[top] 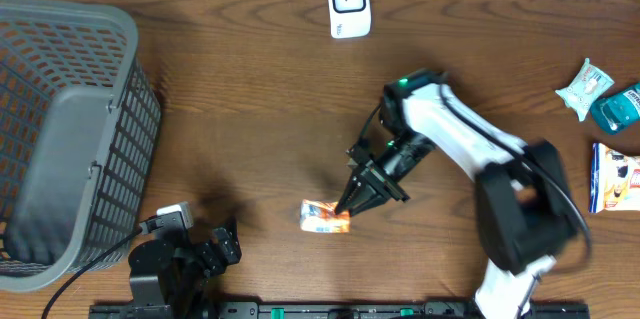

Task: Scan the item barcode
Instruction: 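Lift the tissue pack and turn it over, then carry the tissue pack to the scanner and hold it there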

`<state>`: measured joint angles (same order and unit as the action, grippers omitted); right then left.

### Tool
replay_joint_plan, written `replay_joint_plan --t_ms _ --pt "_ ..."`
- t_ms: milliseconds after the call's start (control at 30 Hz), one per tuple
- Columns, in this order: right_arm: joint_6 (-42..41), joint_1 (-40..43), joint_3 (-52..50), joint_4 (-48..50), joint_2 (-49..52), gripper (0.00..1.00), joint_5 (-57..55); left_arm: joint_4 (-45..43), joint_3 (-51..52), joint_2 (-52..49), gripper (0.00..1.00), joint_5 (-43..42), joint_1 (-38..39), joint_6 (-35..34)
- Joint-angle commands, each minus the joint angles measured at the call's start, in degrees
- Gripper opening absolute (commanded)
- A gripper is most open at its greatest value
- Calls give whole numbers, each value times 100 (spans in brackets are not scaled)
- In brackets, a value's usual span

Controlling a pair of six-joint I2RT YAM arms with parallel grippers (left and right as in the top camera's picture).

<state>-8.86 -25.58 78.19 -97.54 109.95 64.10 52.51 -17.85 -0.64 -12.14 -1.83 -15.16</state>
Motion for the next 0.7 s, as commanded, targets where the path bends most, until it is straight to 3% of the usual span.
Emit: replay_joint_plan --t_ms 0,167,300,600,667 --pt "79 74 22 0 -778 1 -938 20 26 4 98 -70 -20 52" --pt "37 74 22 35 -1493 1 -2225 20 26 4 98 -72 -20 52" --pt "-450 74 22 627 -1834 1 -2944 22 28 4 98 -70 -20 52" --pt "-2682 74 22 3475 -1886 1 -6282 20 28 4 98 -72 -20 52" --pt "-2793 74 22 4511 -1886 1 -7023 20 28 4 98 -72 -20 52"
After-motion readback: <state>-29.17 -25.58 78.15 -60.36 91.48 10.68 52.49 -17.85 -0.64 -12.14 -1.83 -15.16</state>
